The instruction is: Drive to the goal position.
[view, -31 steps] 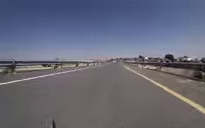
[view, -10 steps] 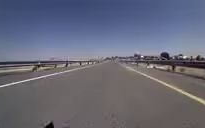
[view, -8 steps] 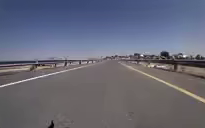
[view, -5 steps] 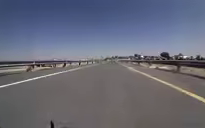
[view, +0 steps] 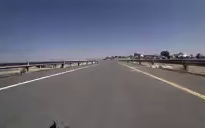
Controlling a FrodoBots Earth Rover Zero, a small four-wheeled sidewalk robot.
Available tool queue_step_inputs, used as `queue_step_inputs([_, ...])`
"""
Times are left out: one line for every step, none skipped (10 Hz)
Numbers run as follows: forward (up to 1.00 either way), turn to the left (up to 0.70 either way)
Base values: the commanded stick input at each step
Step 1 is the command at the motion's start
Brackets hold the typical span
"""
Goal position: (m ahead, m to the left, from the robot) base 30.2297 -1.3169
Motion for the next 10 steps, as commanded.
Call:
queue_step_inputs([1.0,0.0])
queue_step_inputs([1.0,0.0])
queue_step_inputs([1.0,0.0])
queue_step_inputs([1.0,0.0])
queue_step_inputs([1.0,0.0])
queue_step_inputs([1.0,0.0])
queue_step_inputs([1.0,0.0])
queue_step_inputs([1.0,0.0])
queue_step_inputs([1.0,0.0])
queue_step_inputs([1.0,0.0])
